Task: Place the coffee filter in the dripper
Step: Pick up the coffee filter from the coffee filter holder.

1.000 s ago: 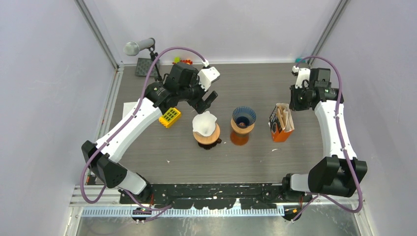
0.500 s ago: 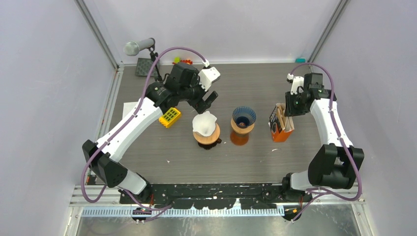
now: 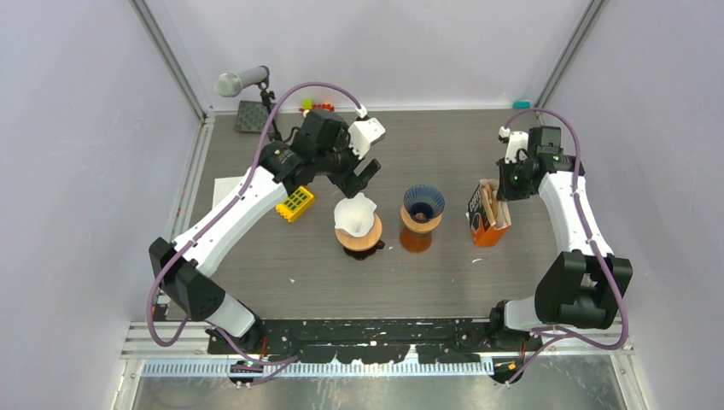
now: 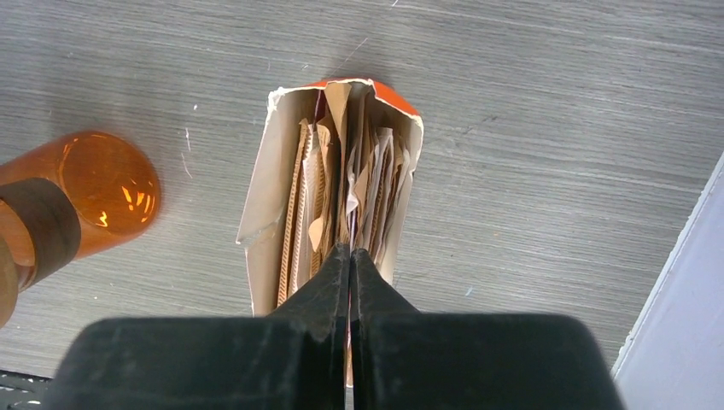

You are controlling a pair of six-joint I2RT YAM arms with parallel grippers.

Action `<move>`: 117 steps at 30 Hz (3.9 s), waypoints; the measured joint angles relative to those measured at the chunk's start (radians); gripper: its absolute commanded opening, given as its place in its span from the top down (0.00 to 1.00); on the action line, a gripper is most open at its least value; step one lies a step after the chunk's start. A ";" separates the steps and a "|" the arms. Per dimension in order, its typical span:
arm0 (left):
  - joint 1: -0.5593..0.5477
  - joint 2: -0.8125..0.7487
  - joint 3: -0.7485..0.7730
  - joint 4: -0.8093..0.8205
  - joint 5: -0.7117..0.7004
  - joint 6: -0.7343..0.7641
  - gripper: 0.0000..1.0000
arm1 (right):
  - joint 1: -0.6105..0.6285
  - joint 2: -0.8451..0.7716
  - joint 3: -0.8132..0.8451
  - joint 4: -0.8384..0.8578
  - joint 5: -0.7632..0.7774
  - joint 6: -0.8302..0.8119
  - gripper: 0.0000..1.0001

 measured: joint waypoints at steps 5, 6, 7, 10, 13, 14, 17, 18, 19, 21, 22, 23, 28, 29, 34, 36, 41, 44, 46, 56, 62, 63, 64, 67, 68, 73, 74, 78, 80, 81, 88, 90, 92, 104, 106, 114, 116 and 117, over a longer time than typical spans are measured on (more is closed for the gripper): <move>0.000 0.000 0.000 0.000 0.000 0.000 0.12 | 0.000 -0.016 0.022 -0.013 0.004 0.000 0.99; 0.000 0.000 0.001 0.000 0.000 0.001 0.12 | 0.000 -0.025 0.031 -0.019 0.005 0.000 0.99; 0.000 0.000 0.002 -0.001 0.000 0.001 0.12 | 0.000 -0.033 0.039 -0.021 0.006 -0.001 0.99; 0.000 0.000 0.005 -0.001 0.000 0.001 0.12 | 0.000 -0.064 0.071 -0.037 0.010 -0.005 0.97; 0.000 0.000 0.007 -0.002 0.000 0.002 0.12 | 0.000 -0.092 0.092 -0.046 0.011 -0.012 0.86; 0.000 0.000 0.008 -0.001 0.000 0.002 0.12 | 0.000 -0.095 0.093 -0.049 0.011 -0.014 0.82; 0.000 0.000 0.009 -0.002 0.003 0.003 0.12 | 0.000 -0.098 0.093 -0.057 0.015 -0.019 0.72; 0.000 0.000 0.009 -0.002 0.005 0.003 0.12 | 0.000 -0.097 0.092 -0.058 0.016 -0.019 0.69; 0.000 0.000 0.009 -0.002 0.007 0.003 0.12 | 0.000 -0.097 0.090 -0.059 0.018 -0.019 0.68; 0.000 0.000 0.009 -0.003 0.009 0.004 0.12 | 0.000 -0.094 0.089 -0.059 0.018 -0.019 0.67; 0.000 0.000 0.009 -0.003 0.009 0.004 0.12 | 0.000 -0.093 0.087 -0.058 0.018 -0.019 0.67; 0.000 0.000 0.009 -0.004 0.010 0.005 0.12 | 0.000 -0.090 0.087 -0.058 0.018 -0.019 0.67; 0.000 0.000 0.009 -0.005 0.012 0.007 0.12 | 0.000 -0.076 0.086 -0.057 0.018 -0.018 0.67; 0.000 0.000 0.009 -0.006 0.012 0.008 0.12 | 0.000 -0.076 0.086 -0.057 0.018 -0.018 0.67; 0.000 0.000 0.009 -0.007 0.016 0.010 0.12 | 0.000 -0.081 0.086 -0.061 0.017 -0.012 0.67; 0.000 0.000 0.009 -0.007 0.017 0.012 0.12 | 0.000 -0.094 0.089 -0.065 0.016 -0.007 0.67; 0.000 0.004 0.009 -0.007 0.019 0.022 0.12 | -0.001 -0.134 0.127 -0.073 0.014 0.005 0.68; 0.000 0.004 0.009 -0.008 0.021 0.023 0.12 | -0.002 -0.140 0.148 -0.072 0.013 0.008 0.68; 0.000 0.004 0.009 -0.008 0.023 0.024 0.12 | -0.002 -0.137 0.149 -0.074 0.009 0.008 0.68; 0.000 0.004 0.009 -0.008 0.026 0.025 0.12 | -0.002 -0.081 0.139 -0.079 -0.012 0.008 0.73; 0.000 0.004 0.009 -0.008 0.027 0.025 0.12 | -0.002 -0.056 0.134 -0.079 -0.008 0.007 0.76; 0.000 0.004 0.009 -0.008 0.027 0.025 0.12 | -0.002 -0.055 0.134 -0.079 -0.007 0.007 0.77; 0.000 0.004 0.009 -0.008 0.027 0.025 0.12 | -0.002 -0.055 0.134 -0.079 -0.005 0.006 0.77; 0.000 0.004 0.009 -0.008 0.027 0.025 0.12 | -0.002 -0.053 0.133 -0.079 -0.001 0.004 0.78; 0.000 0.004 0.009 -0.008 0.027 0.025 0.12 | -0.002 -0.052 0.132 -0.079 0.000 0.003 0.78; 0.000 0.004 0.009 -0.008 0.031 0.025 0.12 | -0.006 -0.050 0.127 -0.078 0.005 -0.001 0.79; 0.000 0.004 0.009 -0.008 0.032 0.025 0.12 | -0.006 -0.050 0.124 -0.078 0.006 -0.002 0.79; 0.000 0.004 0.009 -0.008 0.034 0.025 0.12 | -0.006 -0.049 0.114 -0.078 0.008 -0.008 0.81; 0.000 0.004 0.009 -0.008 0.034 0.025 0.12 | -0.006 -0.049 0.105 -0.078 0.008 -0.011 0.83; 0.000 0.004 0.009 -0.008 0.034 0.025 0.12 | -0.006 -0.048 0.102 -0.078 0.008 -0.012 0.84; 0.000 0.006 0.009 -0.008 0.034 0.025 0.12 | -0.008 -0.040 0.092 -0.080 0.002 -0.016 0.99; 0.000 0.006 0.009 -0.008 0.034 0.025 0.12 | -0.008 -0.040 0.097 -0.087 -0.002 -0.015 0.99; 0.000 0.006 0.009 -0.008 0.034 0.025 0.12 | -0.010 -0.040 0.109 -0.097 -0.002 -0.015 0.99; 0.000 0.007 0.009 -0.008 0.034 0.026 0.12 | -0.015 -0.102 0.213 -0.132 0.032 -0.018 0.99; 0.000 0.007 0.009 -0.009 0.034 0.026 0.12 | -0.015 -0.111 0.221 -0.141 0.043 -0.019 1.00; 0.000 0.011 0.034 -0.023 0.034 0.025 0.12 | -0.015 -0.113 0.379 -0.204 0.059 -0.023 1.00; 0.000 0.013 0.055 -0.025 0.034 0.021 0.12 | -0.015 -0.109 0.462 -0.222 0.045 -0.021 1.00; 0.000 0.014 0.063 -0.025 0.035 0.020 0.12 | -0.015 -0.109 0.493 -0.226 0.037 -0.019 1.00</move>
